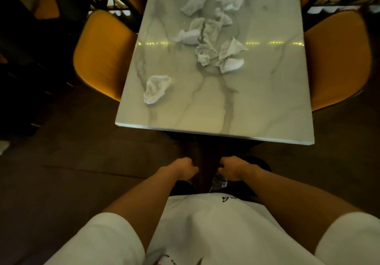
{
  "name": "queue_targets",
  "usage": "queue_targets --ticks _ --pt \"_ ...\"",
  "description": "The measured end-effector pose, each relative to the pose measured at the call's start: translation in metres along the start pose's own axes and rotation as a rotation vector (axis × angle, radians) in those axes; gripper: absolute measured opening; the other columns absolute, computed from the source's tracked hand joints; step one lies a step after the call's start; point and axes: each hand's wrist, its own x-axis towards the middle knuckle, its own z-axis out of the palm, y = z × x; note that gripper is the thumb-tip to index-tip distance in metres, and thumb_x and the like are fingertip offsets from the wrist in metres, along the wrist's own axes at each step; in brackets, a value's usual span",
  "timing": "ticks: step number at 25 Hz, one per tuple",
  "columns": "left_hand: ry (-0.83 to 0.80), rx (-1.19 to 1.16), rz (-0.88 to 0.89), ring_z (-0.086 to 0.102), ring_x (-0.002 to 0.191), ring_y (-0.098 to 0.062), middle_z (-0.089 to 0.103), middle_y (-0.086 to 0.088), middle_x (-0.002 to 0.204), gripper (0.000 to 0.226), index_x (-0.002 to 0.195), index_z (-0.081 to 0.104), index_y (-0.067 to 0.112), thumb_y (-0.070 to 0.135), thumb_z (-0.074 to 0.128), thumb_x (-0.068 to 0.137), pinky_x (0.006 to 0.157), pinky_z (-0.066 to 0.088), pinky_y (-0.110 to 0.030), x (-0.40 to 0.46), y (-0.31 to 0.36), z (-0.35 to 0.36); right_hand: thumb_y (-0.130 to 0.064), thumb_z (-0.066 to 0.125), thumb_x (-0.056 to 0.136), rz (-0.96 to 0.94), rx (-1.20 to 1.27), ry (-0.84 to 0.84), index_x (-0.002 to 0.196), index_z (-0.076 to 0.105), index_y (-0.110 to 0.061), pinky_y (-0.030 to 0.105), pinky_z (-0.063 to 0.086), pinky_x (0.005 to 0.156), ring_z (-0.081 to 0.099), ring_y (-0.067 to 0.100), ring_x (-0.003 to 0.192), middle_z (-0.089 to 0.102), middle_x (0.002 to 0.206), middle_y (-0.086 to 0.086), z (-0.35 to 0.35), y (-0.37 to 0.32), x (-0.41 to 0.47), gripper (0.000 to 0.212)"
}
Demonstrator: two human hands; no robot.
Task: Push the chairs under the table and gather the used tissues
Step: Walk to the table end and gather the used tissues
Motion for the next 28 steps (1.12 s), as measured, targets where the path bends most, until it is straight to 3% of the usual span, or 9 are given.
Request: queue_targets --ticks 5,9,12,15,18,21,24,26,28 --pt "-0.104 0.132 0.062 0.064 0.094 -0.029 0.066 -0.013 0.113 0.036 0.110 0.065 0.009 0.042 0.056 0.099 0.078 0.050 -0.037 0.012 0.037 -0.085 -0.046 0.050 0.097 0.063 -0.130 -0.084 0.133 0.058 -0.010 0.042 0.048 0.099 0.057 0.034 0.120 0.057 0.136 0.014 -0.066 -0.003 0.003 0.051" --pt "-0.017 0.083 0.077 0.064 0.096 -0.029 0.065 -0.013 0.114 0.040 0.123 0.061 0.001 0.034 0.056 0.102 0.068 0.053 -0.032 -0.021 0.090 -0.210 -0.046 0.053 0.095 0.135 -0.144 0.089 0.114 0.065 -0.005 0.042 0.054 0.094 0.065 0.032 0.101 0.065 0.122 0.015 -0.183 -0.021 -0.014 0.047" --pt "0.151 0.137 0.138 0.064 0.117 -0.035 0.064 -0.015 0.124 0.041 0.129 0.056 0.001 0.033 0.055 0.103 0.076 0.052 -0.037 -0.083 0.131 -0.328 -0.039 0.058 0.098 0.190 -0.100 0.247 0.110 0.064 -0.004 0.038 0.057 0.076 0.067 0.028 0.084 0.066 0.109 0.011 -0.309 -0.054 -0.070 0.038" --pt "0.355 0.179 0.174 0.064 0.118 -0.038 0.064 -0.018 0.133 0.049 0.138 0.053 0.006 0.039 0.055 0.102 0.094 0.052 -0.049 -0.176 0.173 -0.446 -0.037 0.060 0.097 0.199 -0.150 0.434 0.115 0.066 -0.001 0.037 0.058 0.075 0.072 0.029 0.097 0.072 0.114 0.012 -0.436 -0.093 -0.166 0.041" --pt "0.551 0.183 0.212 0.068 0.112 -0.037 0.070 -0.016 0.123 0.045 0.132 0.056 0.008 0.041 0.057 0.101 0.091 0.055 -0.050 -0.295 0.208 -0.535 -0.035 0.059 0.098 0.186 -0.241 0.626 0.122 0.063 -0.001 0.032 0.053 0.060 0.071 0.028 0.103 0.071 0.120 0.010 -0.531 -0.139 -0.286 0.041" --pt "0.936 0.162 0.332 0.076 0.085 -0.025 0.075 -0.005 0.094 0.039 0.112 0.069 0.010 0.045 0.065 0.094 0.080 0.062 -0.045 -0.436 0.229 -0.603 -0.030 0.059 0.099 0.060 -0.157 0.913 0.119 0.061 -0.012 0.038 0.057 0.074 0.073 0.026 0.094 0.072 0.113 0.006 -0.606 -0.190 -0.423 0.027" --pt "1.235 0.143 0.458 0.072 0.083 -0.031 0.073 -0.011 0.098 0.035 0.104 0.065 0.010 0.044 0.065 0.095 0.072 0.059 -0.043 -0.556 0.239 -0.638 -0.031 0.055 0.099 -0.067 -0.226 1.323 0.102 0.067 -0.011 0.043 0.056 0.082 0.071 0.028 0.085 0.073 0.103 0.008 -0.655 -0.226 -0.536 0.023" --pt "1.810 0.156 0.676 0.068 0.091 -0.036 0.071 -0.016 0.103 0.036 0.107 0.064 0.004 0.038 0.061 0.096 0.076 0.055 -0.040 -0.586 0.238 -0.645 -0.036 0.052 0.095 -0.181 -0.381 1.861 0.099 0.068 -0.007 0.043 0.054 0.082 0.068 0.036 0.094 0.071 0.108 0.017 -0.661 -0.236 -0.569 0.034" --pt "2.345 0.175 0.951 0.063 0.098 -0.037 0.066 -0.017 0.111 0.034 0.115 0.061 0.004 0.029 0.056 0.093 0.075 0.049 -0.039 -0.574 0.230 -0.642 -0.034 0.051 0.092 -0.444 -0.541 2.380 0.112 0.065 -0.008 0.042 0.050 0.081 0.063 0.040 0.098 0.066 0.116 0.018 -0.655 -0.229 -0.559 0.036"
